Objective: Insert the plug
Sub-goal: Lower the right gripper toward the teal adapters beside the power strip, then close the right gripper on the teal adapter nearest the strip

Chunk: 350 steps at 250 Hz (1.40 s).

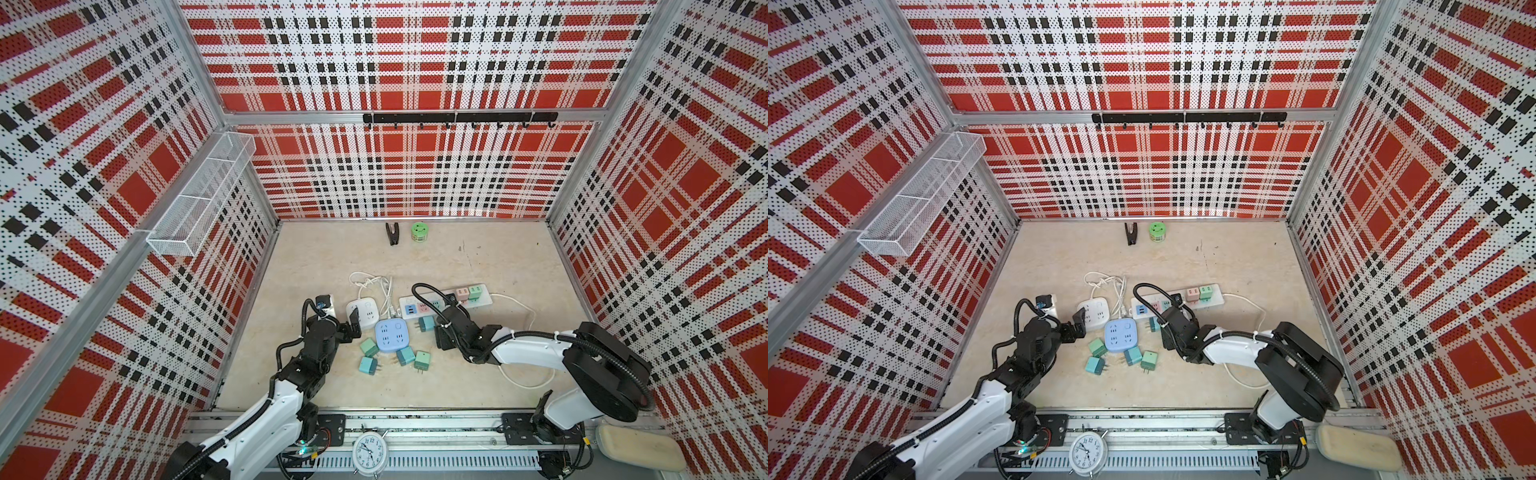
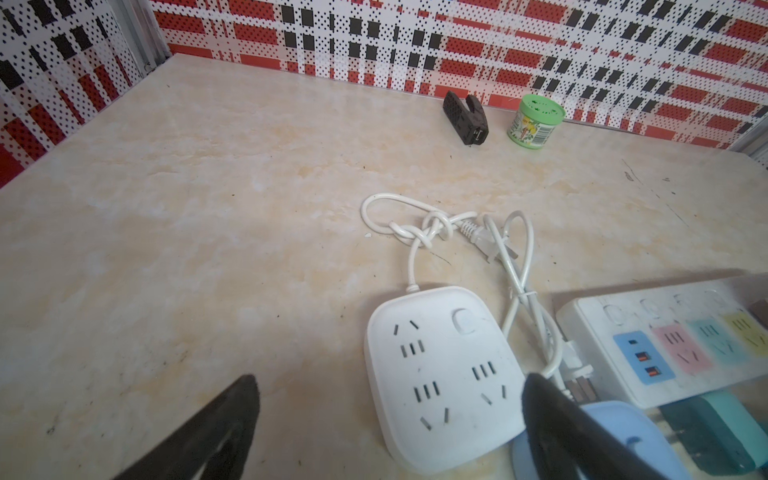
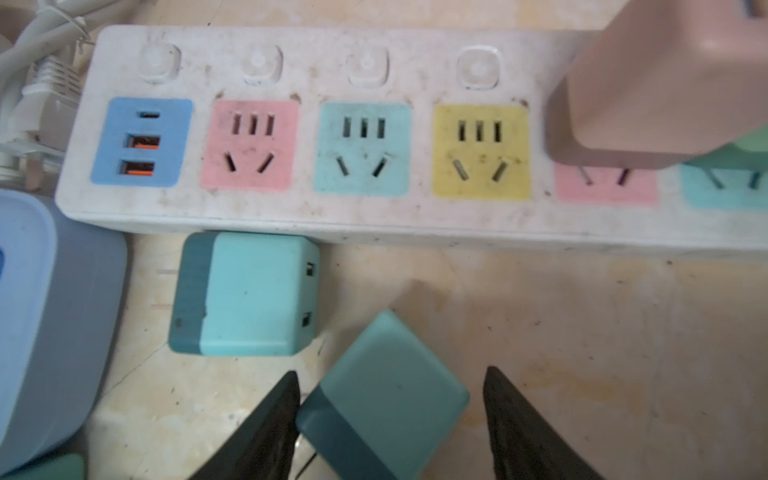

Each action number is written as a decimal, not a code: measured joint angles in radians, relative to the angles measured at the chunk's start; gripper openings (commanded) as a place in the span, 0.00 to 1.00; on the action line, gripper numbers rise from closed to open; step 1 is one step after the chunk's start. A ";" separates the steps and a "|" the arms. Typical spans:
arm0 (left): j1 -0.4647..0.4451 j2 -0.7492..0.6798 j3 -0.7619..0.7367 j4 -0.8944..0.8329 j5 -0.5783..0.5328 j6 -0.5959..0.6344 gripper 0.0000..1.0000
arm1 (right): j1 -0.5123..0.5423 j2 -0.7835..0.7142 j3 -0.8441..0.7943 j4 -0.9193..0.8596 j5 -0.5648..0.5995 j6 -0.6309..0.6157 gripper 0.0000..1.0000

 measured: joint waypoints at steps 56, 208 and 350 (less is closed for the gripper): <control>-0.003 0.010 0.000 0.000 0.000 0.000 0.99 | 0.000 -0.086 -0.095 0.006 0.026 0.026 0.66; -0.035 0.040 0.017 0.006 -0.019 0.007 0.99 | 0.000 -0.034 -0.111 0.085 0.016 -0.029 0.70; -0.036 0.034 0.017 0.006 -0.044 0.007 0.99 | -0.032 0.055 -0.115 0.284 -0.010 -0.070 0.40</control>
